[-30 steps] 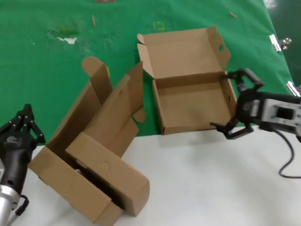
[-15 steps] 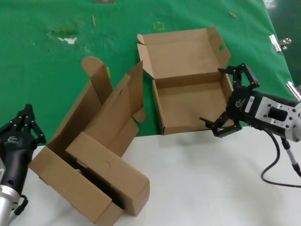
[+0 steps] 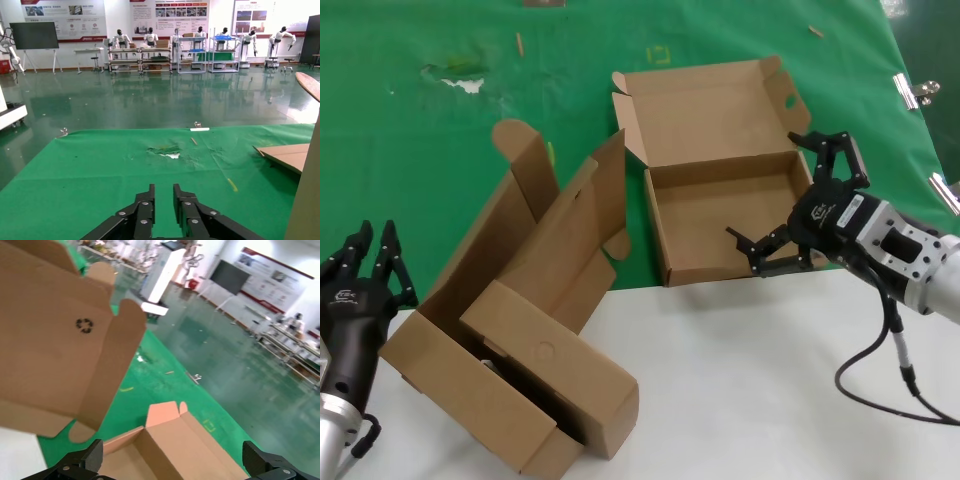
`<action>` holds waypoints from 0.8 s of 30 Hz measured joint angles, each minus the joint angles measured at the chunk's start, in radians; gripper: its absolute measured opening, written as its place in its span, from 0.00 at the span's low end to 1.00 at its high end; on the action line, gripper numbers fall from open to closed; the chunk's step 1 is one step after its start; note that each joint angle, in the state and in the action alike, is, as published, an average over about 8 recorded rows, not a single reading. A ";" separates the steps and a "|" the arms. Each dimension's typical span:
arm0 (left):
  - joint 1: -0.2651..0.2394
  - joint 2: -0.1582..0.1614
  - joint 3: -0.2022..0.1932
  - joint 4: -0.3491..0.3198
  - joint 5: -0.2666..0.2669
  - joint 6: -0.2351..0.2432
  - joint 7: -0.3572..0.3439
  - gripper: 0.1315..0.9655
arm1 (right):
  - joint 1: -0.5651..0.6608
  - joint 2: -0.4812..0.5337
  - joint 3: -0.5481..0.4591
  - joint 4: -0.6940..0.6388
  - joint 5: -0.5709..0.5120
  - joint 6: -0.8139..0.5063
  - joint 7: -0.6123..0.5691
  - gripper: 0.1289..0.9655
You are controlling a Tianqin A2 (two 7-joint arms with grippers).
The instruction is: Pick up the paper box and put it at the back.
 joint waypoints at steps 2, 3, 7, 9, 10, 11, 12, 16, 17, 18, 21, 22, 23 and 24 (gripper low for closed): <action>0.000 0.000 0.000 0.000 0.000 0.000 0.000 0.07 | -0.014 -0.013 0.007 0.004 0.009 0.021 0.004 1.00; 0.000 0.000 0.000 0.000 0.000 0.000 0.000 0.08 | -0.020 -0.019 0.011 0.006 0.013 0.031 0.006 1.00; 0.000 0.000 0.000 0.000 0.000 0.000 0.000 0.14 | -0.047 -0.043 0.026 0.014 0.031 0.073 0.014 1.00; 0.000 0.000 0.000 0.000 0.000 0.000 0.000 0.17 | -0.060 -0.056 0.033 0.018 0.040 0.093 0.019 1.00; 0.000 0.000 0.000 0.000 0.000 0.000 0.000 0.17 | -0.067 -0.062 0.037 0.020 0.045 0.104 0.021 1.00; 0.000 0.000 0.000 0.000 0.000 0.000 0.000 0.20 | -0.074 -0.068 0.040 0.022 0.049 0.114 0.023 1.00; 0.000 0.000 0.000 0.000 0.000 0.000 0.000 0.22 | -0.080 -0.074 0.044 0.024 0.054 0.124 0.025 1.00; 0.000 0.000 0.000 0.000 0.000 0.000 0.000 0.32 | -0.107 -0.099 0.058 0.032 0.072 0.166 0.033 1.00; 0.000 0.000 0.000 0.000 0.000 0.000 0.000 0.35 | -0.114 -0.106 0.062 0.035 0.076 0.176 0.035 1.00; 0.000 0.000 0.000 0.000 0.000 0.000 0.000 0.37 | -0.120 -0.112 0.066 0.037 0.080 0.186 0.037 1.00; 0.000 0.000 0.000 0.000 0.000 0.000 0.000 0.44 | -0.141 -0.130 0.077 0.043 0.094 0.218 0.043 1.00; 0.000 0.000 0.000 0.000 0.000 0.000 0.000 0.47 | -0.148 -0.137 0.080 0.045 0.099 0.228 0.045 1.00; 0.000 0.000 0.000 0.000 0.000 0.000 0.000 0.50 | -0.154 -0.143 0.084 0.047 0.103 0.239 0.047 1.00; 0.000 0.000 0.000 0.000 0.000 0.000 0.000 0.54 | -0.161 -0.149 0.088 0.049 0.108 0.249 0.049 1.00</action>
